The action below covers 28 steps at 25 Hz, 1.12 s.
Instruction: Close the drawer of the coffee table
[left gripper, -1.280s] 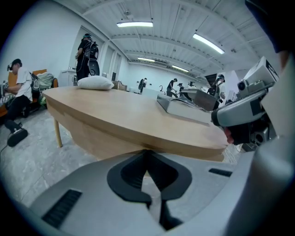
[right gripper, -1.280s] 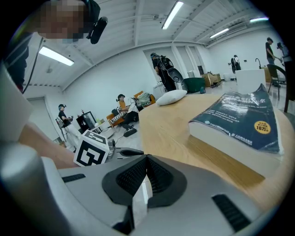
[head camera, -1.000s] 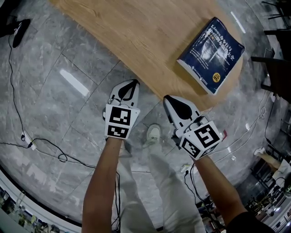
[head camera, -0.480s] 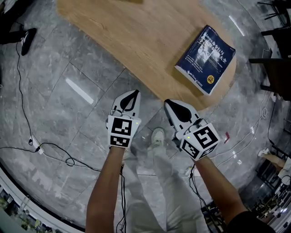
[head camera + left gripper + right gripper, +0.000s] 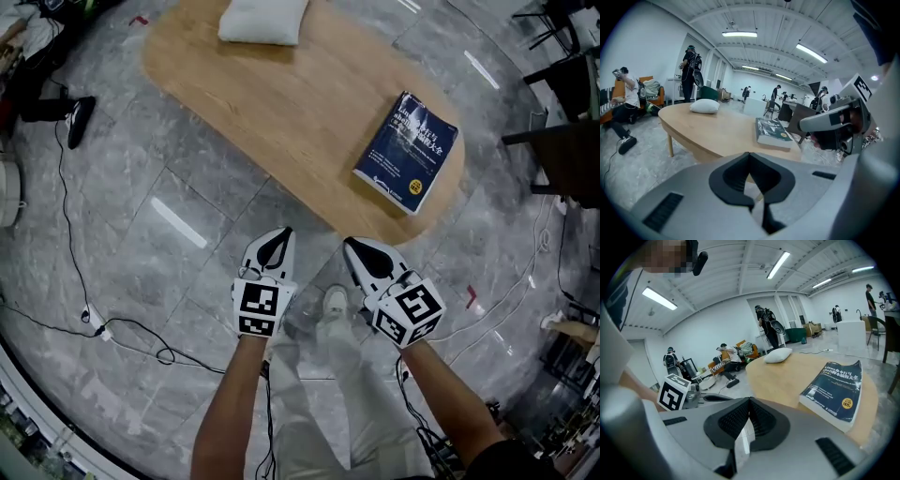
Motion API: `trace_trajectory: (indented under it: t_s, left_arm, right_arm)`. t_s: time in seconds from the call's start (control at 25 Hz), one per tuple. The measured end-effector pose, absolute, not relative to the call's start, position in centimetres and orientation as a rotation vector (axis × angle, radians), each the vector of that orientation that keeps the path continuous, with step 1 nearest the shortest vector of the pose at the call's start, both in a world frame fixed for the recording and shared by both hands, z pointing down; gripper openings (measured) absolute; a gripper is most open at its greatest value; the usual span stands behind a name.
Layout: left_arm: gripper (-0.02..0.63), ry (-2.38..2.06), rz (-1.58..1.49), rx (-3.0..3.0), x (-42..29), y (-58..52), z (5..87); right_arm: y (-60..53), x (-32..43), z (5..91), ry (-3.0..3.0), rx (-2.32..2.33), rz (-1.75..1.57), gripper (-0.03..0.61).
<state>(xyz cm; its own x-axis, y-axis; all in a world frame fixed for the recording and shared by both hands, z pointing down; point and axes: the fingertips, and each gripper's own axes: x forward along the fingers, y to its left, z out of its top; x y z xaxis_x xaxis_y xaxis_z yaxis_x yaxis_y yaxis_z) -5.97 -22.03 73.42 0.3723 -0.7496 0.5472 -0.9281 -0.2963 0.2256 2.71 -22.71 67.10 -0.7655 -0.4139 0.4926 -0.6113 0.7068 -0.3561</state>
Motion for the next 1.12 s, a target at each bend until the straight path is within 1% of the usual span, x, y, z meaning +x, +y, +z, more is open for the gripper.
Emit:
trace_trajectory:
  t_s: [0.4,0.84,1.12]
  left_arm:
    - [0.002,-1.486,0.415,2.15,-7.8,-20.2,66.1]
    - [0.002,-1.538,0.304,2.207,-9.3,-19.4,55.7]
    - [0.0,-1.521,0.278,2.239,-8.7,-17.0,50.5]
  right_arm:
    - [-22.2,0.8,60.9,-2.569,0.834,0.709,0.014]
    - [-20.2,0.0,54.1,-2.586,0.87,0.665,0.014]
    - [-18.5,0.1,49.8,-2.61,0.902,0.616,0.014]
